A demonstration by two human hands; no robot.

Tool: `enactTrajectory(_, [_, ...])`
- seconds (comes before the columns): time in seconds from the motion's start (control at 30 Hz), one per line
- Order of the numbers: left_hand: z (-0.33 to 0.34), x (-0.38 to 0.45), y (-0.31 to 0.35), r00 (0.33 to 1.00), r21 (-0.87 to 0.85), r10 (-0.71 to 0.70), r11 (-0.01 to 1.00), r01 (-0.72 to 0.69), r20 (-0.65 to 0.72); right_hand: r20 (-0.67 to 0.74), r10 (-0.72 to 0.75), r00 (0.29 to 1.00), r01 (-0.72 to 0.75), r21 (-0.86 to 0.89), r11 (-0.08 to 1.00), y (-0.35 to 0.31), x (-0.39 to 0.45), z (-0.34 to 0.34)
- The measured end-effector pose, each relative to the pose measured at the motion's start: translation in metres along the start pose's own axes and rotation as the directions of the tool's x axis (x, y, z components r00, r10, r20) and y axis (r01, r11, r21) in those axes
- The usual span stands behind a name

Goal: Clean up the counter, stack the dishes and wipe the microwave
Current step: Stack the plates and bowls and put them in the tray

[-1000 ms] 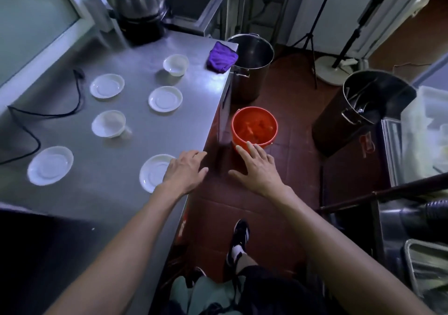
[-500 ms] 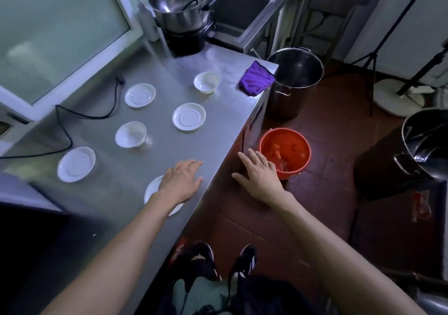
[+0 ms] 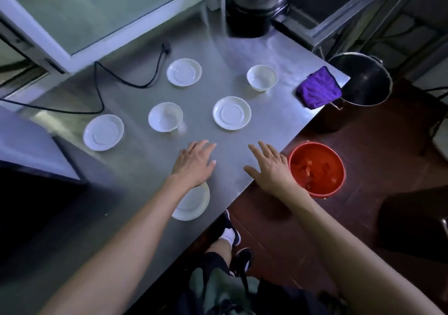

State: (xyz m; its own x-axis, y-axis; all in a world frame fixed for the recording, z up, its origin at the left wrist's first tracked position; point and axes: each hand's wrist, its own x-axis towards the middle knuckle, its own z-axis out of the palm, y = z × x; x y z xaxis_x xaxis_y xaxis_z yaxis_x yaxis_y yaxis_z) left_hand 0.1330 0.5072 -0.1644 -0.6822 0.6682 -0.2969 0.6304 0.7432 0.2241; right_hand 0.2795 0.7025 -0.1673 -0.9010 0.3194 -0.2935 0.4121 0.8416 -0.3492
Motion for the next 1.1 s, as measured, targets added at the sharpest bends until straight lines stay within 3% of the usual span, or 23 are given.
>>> enactTrajectory(0.33, [-0.023,0.069,-0.087,0.984,-0.070,-0.146,0.988,0.139,-0.106,0.086,-0.185,0.979,0.190,-0.051,0.980,-0.063,0.125,-0.003])
enactTrajectory(0.63, [-0.029,0.120,-0.135,0.962,-0.028,-0.273,0.962,0.273,-0.005,0.104,-0.263,0.959,0.267,-0.030,0.963,-0.100,0.182,-0.004])
enactTrajectory(0.87, [-0.028,0.148,-0.145,0.921,-0.113,-0.366,0.918,0.381,0.130,0.156,-0.281,0.947,0.288,-0.020,0.957,-0.086,0.209,-0.011])
enactTrajectory(1.1, [-0.028,0.143,-0.125,0.888,-0.075,-0.437,0.890,0.450,0.141,0.181,-0.333,0.925,0.336,0.012,0.942,-0.060,0.228,-0.024])
